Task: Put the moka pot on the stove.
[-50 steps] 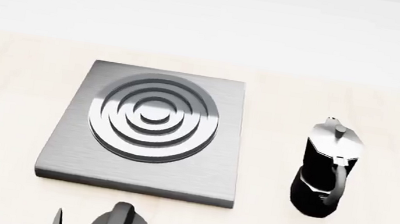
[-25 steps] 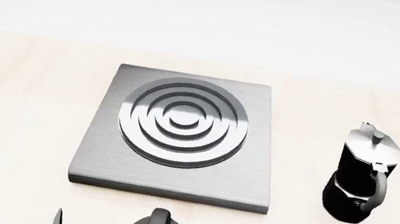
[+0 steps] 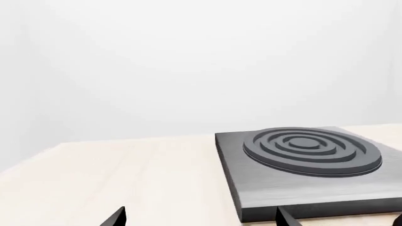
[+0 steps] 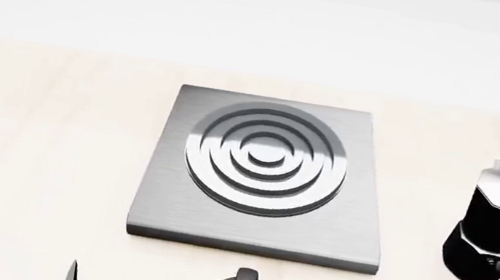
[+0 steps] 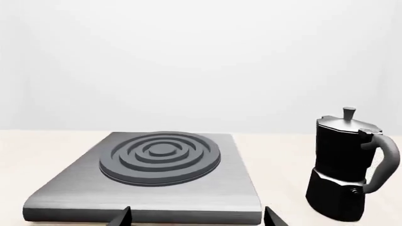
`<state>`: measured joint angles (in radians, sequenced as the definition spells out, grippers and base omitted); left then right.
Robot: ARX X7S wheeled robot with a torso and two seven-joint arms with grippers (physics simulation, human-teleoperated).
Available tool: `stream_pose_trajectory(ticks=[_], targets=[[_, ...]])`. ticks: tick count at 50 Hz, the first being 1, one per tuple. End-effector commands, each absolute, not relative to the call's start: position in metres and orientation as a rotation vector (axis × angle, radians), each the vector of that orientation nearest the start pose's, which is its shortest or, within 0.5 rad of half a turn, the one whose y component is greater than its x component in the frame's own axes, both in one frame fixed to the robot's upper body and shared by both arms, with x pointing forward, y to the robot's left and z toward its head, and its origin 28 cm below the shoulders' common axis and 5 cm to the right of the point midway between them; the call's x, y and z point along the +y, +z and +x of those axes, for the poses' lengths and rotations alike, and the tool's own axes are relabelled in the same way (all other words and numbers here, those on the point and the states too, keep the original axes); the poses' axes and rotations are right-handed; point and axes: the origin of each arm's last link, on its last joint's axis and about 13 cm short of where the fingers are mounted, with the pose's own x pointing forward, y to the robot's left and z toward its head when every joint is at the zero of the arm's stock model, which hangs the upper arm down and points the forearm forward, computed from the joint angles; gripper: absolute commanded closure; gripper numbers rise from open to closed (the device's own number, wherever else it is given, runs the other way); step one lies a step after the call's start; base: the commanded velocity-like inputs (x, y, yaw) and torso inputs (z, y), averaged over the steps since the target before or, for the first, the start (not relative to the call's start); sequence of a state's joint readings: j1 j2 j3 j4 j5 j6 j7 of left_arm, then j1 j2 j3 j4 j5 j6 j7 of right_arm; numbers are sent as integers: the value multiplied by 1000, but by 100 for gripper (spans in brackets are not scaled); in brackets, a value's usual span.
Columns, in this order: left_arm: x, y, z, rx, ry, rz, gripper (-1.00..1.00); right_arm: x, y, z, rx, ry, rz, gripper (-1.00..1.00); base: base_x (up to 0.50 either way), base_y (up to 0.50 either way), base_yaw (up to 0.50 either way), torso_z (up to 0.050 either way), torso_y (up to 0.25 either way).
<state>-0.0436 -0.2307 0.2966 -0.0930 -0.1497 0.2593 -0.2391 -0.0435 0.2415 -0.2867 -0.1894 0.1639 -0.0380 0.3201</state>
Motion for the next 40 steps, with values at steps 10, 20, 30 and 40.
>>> stream_pose_trajectory(ticks=[10, 20, 30, 40], targets=[[206, 13, 214, -155, -40, 53, -100, -88, 37, 194, -116, 5, -19, -100, 0, 14, 0, 0, 0], [206, 13, 213, -152, -39, 41, -100, -89, 37, 195, -115, -2, -19, -100, 0, 0, 0, 0, 0], [206, 13, 213, -151, -45, 45, -100, -89, 37, 193, -110, -7, -59, -100, 0, 0, 0, 0, 0], [206, 13, 214, -157, -46, 45, -100, -88, 34, 193, -96, -10, -76, -100, 0, 0, 0, 0, 0]])
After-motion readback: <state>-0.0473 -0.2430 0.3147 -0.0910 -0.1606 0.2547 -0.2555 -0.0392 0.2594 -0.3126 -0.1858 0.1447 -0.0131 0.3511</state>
